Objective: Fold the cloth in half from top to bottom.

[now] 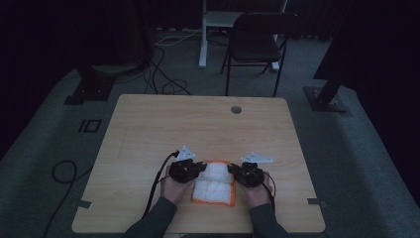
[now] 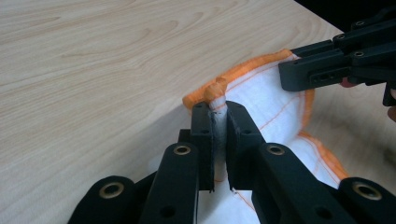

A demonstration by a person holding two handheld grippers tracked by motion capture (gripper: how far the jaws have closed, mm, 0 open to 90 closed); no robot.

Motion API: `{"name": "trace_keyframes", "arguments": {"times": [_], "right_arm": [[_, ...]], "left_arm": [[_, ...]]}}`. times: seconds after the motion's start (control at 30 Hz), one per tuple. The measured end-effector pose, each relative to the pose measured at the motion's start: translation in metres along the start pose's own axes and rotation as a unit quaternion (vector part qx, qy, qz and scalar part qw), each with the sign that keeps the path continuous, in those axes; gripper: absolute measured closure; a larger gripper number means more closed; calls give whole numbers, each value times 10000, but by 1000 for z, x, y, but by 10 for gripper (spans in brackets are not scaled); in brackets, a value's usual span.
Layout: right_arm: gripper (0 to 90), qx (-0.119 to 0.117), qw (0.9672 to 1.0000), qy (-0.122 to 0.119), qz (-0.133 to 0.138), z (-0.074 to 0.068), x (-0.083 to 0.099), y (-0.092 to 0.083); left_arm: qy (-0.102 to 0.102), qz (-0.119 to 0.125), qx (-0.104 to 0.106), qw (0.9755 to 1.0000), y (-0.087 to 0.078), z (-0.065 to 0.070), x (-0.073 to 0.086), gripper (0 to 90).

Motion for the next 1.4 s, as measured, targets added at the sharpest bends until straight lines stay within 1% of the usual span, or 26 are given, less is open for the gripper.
{"name": "trace_keyframes", "arguments": {"times": [0.03, 0.07, 0.1, 0.2, 0.23, 0.3, 0.37, 0.4, 0.47, 0.5, 0.57, 0.67, 0.77, 0.8, 0.83, 0.87, 0.9, 0.93, 1.0, 1.07, 1.27, 1.3, 1.33, 1.37, 1.4], "right_arm": [[809, 0, 10000, 0, 0, 0, 0, 0], [799, -9, 10000, -18, -15, -2, 3, -1], [749, -20, 10000, -66, -34, -5, 8, -3], [665, 17, 10000, -39, -46, -7, 16, -7], [630, 30, 10000, -40, -54, -6, 18, -8], [591, 64, 10000, 23, -53, -3, 19, -9], [530, -4, 10000, 90, -12, 0, 18, -9], [514, -28, 9999, 123, -14, 1, 17, -8], [500, -41, 9999, 136, 6, 2, 16, -8], [475, -118, 9998, 141, -27, 2, 13, -6], [463, -127, 9999, 110, -26, 3, 11, -4], [444, -204, 9997, 127, -103, 3, 8, 1], [458, -300, 9989, 291, -197, 7, 5, 11], [477, -383, 9985, 324, -199, 7, 3, 13], [477, -383, 9985, 324, -199, 7, 3, 13], [501, -410, 9984, 344, -204, 6, 3, 14], [597, -442, 9983, 307, -225, 4, 2, 15], [648, -476, 9983, 260, -211, 1, 1, 14], [717, -483, 9985, 161, -208, -3, 1, 11], [748, -474, 9987, 85, -170, -6, 1, 7], [756, -480, 9987, -146, -112, -13, 8, -9], [756, -480, 9987, -146, -112, -13, 8, -9], [756, -463, 9987, -164, -116, -14, 10, -12], [756, -435, 9987, -242, -85, -16, 14, -17], [756, -440, 9987, -236, -76, -18, 16, -18]], "left_arm": [[0, 0, 0, 10000, 0, 0, 0, 834], [28, 26, -9, 10000, -4, 1, 4, 834], [43, 25, -20, 10000, -7, 2, 9, 832], [48, 5, -19, 10000, -13, 2, 18, 833], [55, -9, -26, 10000, -14, 2, 21, 833], [63, -38, 1, 10000, -16, 3, 26, 835], [140, -54, 30, 9999, -17, 6, 30, 835], [162, -63, 40, 9998, -17, 7, 32, 834], [188, -70, 40, 9998, -18, 8, 35, 834], [195, -76, 48, 9998, -18, 8, 36, 834], [206, -89, 51, 9997, -18, 9, 38, 834], [219, -111, 52, 9997, -18, 8, 39, 834], [243, -118, 53, 9996, -19, 8, 38, 834], [247, -118, 55, 9996, -19, 9, 38, 834], [247, -118, 55, 9996, -19, 9, 38, 834], [291, -130, 47, 9995, -19, 8, 38, 834], [293, -127, 46, 9995, -20, 8, 38, 834], [306, -124, 44, 9994, -20, 8, 38, 834], [327, -125, 33, 9994, -20, 8, 39, 834], [351, -122, 15, 9993, -22, 8, 39, 833], [393, -121, 12, 9992, -26, 7, 42, 825], [393, -121, 12, 9992, -26, 7, 42, 824], [393, -121, 12, 9992, -26, 7, 42, 824], [380, -123, 19, 9992, -27, 8, 43, 820], [390, -130, 13, 9992, -28, 8, 44, 819]]}}
Point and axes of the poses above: each handheld gripper's, and its own axes: y roughly forward along the jaws, x roughly out of its underside, z roughly to its right, the point moved 10 cm from there along y, roughly forward along the jaws, and after that the axes turned 12 degrees about -x, right-handed, at the moved point
